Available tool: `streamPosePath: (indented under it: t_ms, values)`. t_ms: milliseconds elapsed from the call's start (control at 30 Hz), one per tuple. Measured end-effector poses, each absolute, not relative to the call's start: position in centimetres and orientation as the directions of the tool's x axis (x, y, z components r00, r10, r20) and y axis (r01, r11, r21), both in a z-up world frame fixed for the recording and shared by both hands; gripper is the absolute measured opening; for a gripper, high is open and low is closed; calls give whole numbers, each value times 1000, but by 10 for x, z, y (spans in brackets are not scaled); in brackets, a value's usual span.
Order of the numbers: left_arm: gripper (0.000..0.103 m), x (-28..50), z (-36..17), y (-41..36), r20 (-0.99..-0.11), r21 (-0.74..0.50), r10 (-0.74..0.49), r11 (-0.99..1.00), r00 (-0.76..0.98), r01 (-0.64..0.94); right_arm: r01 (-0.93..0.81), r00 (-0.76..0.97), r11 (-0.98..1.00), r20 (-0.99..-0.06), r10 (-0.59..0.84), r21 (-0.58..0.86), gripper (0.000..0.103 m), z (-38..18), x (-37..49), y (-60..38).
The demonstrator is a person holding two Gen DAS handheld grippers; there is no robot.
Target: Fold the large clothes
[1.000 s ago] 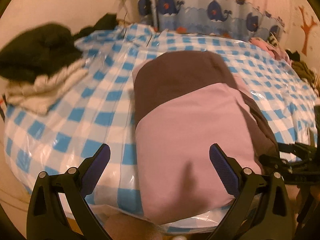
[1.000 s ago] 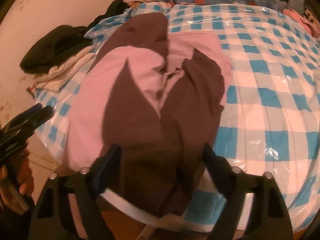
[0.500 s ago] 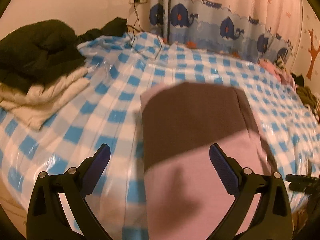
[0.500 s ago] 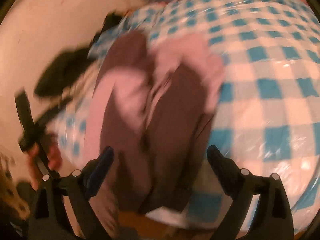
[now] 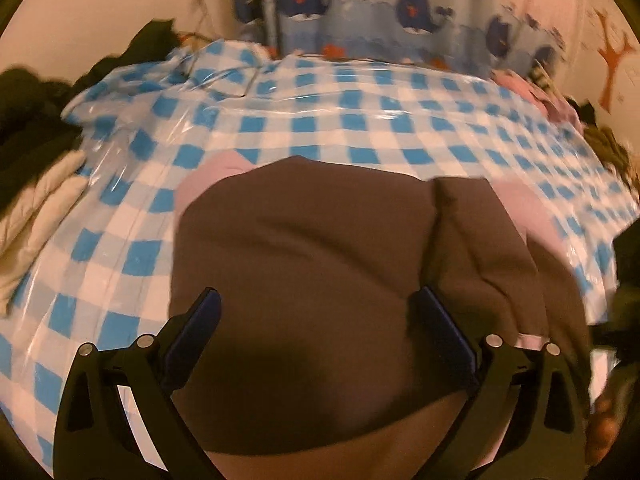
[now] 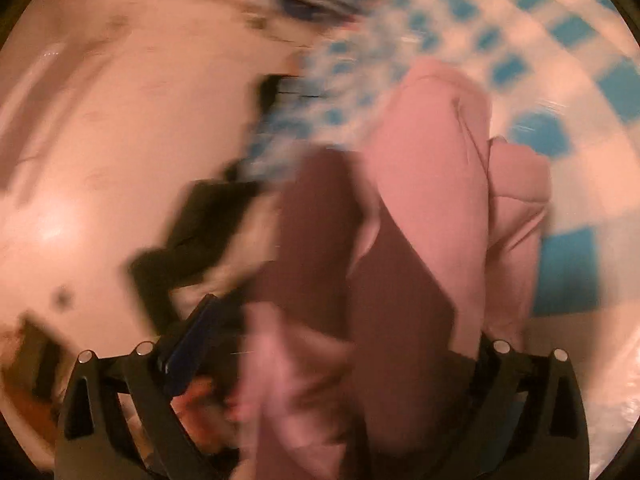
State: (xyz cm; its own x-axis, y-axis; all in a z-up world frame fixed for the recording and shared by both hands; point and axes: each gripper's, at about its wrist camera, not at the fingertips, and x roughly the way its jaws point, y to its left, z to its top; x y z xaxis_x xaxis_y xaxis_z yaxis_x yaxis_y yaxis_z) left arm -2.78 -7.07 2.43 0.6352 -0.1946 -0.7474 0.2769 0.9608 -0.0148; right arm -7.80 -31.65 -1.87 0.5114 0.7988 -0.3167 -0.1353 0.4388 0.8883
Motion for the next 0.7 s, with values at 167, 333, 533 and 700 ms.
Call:
streamPosePath:
  t_ms: [167,333,533,700]
  values:
    - [93,-51,13,-118,-750,154,-139,914,647,375,21,498,494,-438,749,869,97,-55,-83,-359]
    - [93,-45,14,-115,-760,137,-136,922,635,362,165,620,410,-417,664,897,97,-65,-89,-417]
    - [93,-63,21,-88,-696,43,-168,961,698,275,141,426,372,-396,814,917,98,-86,-22,-362]
    - [93,-90,32,-81,-604,23,-133,983,786,184,-131,321,293,-239,917,947,98,-29,9,-303]
